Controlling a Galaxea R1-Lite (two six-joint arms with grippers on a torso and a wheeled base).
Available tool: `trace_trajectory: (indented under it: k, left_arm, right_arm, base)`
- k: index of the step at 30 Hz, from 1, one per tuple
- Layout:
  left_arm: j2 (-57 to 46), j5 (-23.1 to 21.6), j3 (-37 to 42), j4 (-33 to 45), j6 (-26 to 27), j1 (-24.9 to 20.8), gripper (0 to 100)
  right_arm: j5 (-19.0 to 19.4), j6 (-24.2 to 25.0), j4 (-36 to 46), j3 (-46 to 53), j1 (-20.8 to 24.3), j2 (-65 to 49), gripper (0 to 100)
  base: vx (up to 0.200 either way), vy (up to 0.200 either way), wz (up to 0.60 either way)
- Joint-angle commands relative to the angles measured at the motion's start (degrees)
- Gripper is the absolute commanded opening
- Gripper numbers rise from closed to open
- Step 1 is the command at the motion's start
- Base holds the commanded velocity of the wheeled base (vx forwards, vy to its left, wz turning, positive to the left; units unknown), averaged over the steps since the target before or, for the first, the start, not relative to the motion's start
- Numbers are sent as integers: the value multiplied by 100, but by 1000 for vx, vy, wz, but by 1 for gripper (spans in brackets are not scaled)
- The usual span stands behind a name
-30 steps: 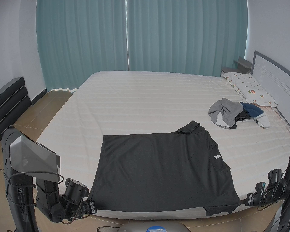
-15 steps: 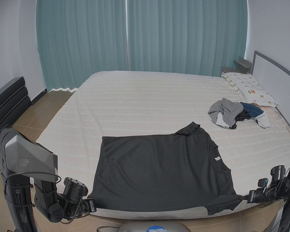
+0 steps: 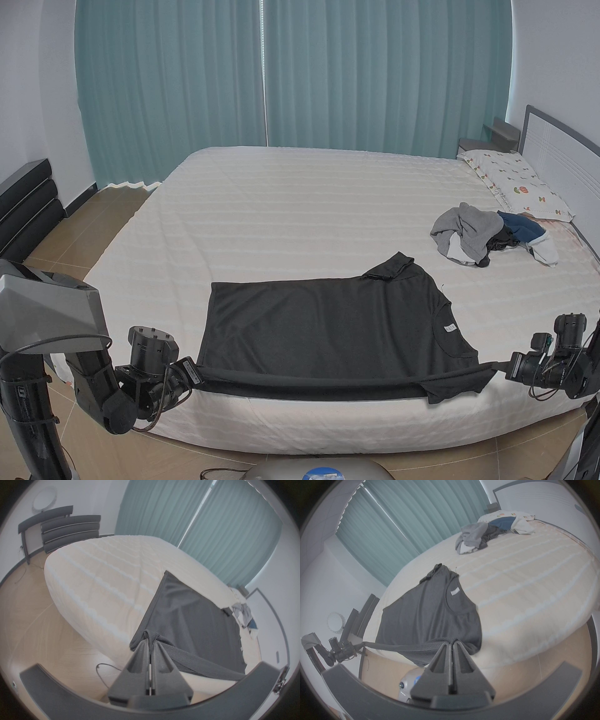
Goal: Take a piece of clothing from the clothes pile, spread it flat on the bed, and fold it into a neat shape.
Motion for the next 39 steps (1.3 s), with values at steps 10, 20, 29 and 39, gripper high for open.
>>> trace_trajectory:
  k: [10,20,29,39]
  left_arm:
    - [329,-10,-662,-6,-244,76,0]
    - [487,-1,-961,-6,-411,120,0]
    - [804,-1,-1269,-6,-473,181,0]
    - [1067,7,-1620,-6,-710,190,0]
  right_arm:
    - [-155,413,68,-846,375,61,0]
    - [-234,413,-20,-1285,515,641,0]
    - [-286,711,6,-1786,735,940,0]
    - [-418,1001,-11,-2243,735,1230,0]
  base:
    - [0,0,0]
    - [0,0,0]
    - [0,0,0]
    - [0,0,0]
